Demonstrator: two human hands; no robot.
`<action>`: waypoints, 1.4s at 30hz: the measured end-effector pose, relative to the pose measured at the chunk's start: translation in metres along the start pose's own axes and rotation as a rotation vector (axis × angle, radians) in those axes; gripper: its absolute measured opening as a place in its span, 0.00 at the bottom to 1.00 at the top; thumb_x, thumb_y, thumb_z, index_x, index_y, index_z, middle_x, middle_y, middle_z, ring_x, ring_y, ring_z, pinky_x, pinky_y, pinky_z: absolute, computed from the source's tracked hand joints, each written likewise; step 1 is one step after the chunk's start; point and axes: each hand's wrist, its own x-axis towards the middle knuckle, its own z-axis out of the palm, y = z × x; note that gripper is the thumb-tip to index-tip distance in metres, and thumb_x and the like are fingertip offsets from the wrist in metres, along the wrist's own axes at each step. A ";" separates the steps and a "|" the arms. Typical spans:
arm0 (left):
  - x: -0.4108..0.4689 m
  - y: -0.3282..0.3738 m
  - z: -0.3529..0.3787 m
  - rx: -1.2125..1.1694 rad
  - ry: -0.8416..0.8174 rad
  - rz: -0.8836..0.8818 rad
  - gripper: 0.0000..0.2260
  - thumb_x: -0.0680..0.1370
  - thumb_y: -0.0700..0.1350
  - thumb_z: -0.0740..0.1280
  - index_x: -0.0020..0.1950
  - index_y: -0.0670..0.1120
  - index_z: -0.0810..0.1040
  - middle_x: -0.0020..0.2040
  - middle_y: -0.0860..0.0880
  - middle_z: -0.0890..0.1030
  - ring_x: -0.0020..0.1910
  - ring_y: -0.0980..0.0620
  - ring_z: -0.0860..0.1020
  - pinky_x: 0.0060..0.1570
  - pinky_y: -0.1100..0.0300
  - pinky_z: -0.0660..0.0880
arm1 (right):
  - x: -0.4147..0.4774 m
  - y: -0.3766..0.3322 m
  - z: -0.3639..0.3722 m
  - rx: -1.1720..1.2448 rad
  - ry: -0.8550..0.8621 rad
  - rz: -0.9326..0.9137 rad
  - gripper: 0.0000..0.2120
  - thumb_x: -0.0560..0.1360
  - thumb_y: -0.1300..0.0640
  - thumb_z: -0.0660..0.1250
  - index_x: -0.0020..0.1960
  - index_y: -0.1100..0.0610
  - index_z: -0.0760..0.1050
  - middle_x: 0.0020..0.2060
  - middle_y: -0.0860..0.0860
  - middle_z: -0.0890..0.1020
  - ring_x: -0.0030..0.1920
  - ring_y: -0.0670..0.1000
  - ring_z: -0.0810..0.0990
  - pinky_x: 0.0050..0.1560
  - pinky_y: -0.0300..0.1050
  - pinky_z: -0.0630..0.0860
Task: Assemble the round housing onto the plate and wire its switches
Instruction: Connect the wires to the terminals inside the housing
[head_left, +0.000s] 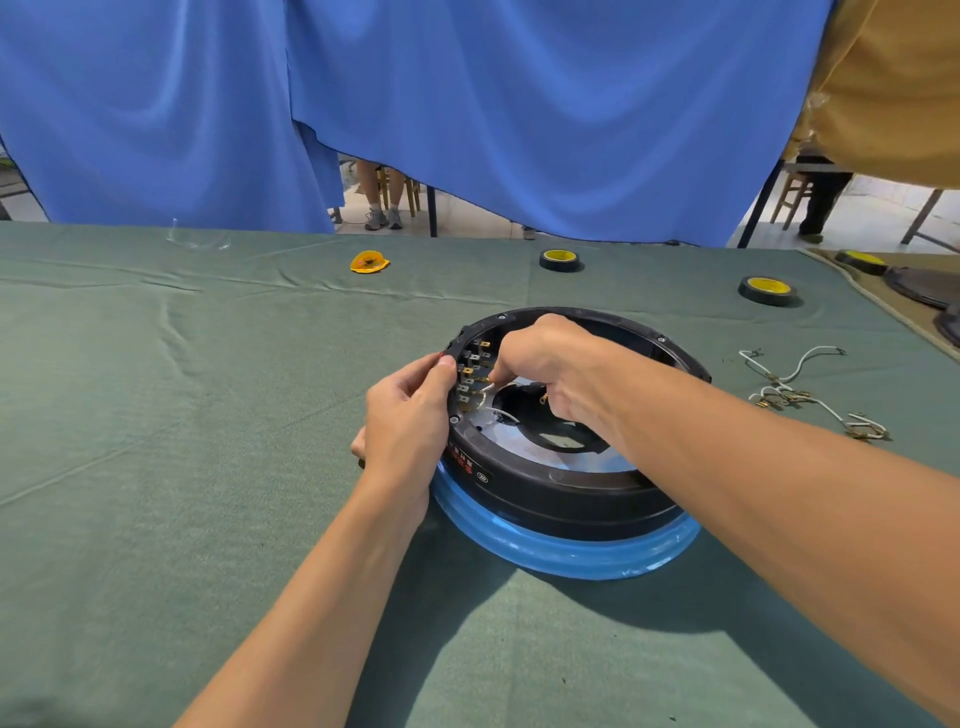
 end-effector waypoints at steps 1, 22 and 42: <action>0.000 0.000 0.000 0.003 0.007 0.003 0.06 0.77 0.51 0.68 0.46 0.51 0.82 0.44 0.55 0.84 0.49 0.52 0.81 0.62 0.42 0.75 | 0.001 0.001 0.002 -0.036 0.068 0.021 0.19 0.71 0.64 0.73 0.61 0.63 0.76 0.59 0.60 0.76 0.52 0.55 0.73 0.50 0.44 0.75; 0.001 0.001 0.000 -0.057 0.031 -0.082 0.19 0.68 0.58 0.67 0.54 0.52 0.85 0.50 0.50 0.86 0.64 0.43 0.77 0.70 0.41 0.66 | 0.006 0.002 0.001 0.053 -0.072 0.056 0.23 0.77 0.66 0.66 0.70 0.68 0.66 0.69 0.63 0.71 0.68 0.62 0.70 0.56 0.44 0.74; 0.002 -0.002 0.000 -0.080 0.041 -0.073 0.11 0.77 0.49 0.69 0.56 0.48 0.85 0.49 0.48 0.86 0.58 0.44 0.81 0.67 0.42 0.72 | 0.021 0.008 0.010 -0.062 0.003 0.082 0.33 0.74 0.58 0.71 0.74 0.62 0.61 0.71 0.60 0.65 0.70 0.61 0.64 0.70 0.56 0.66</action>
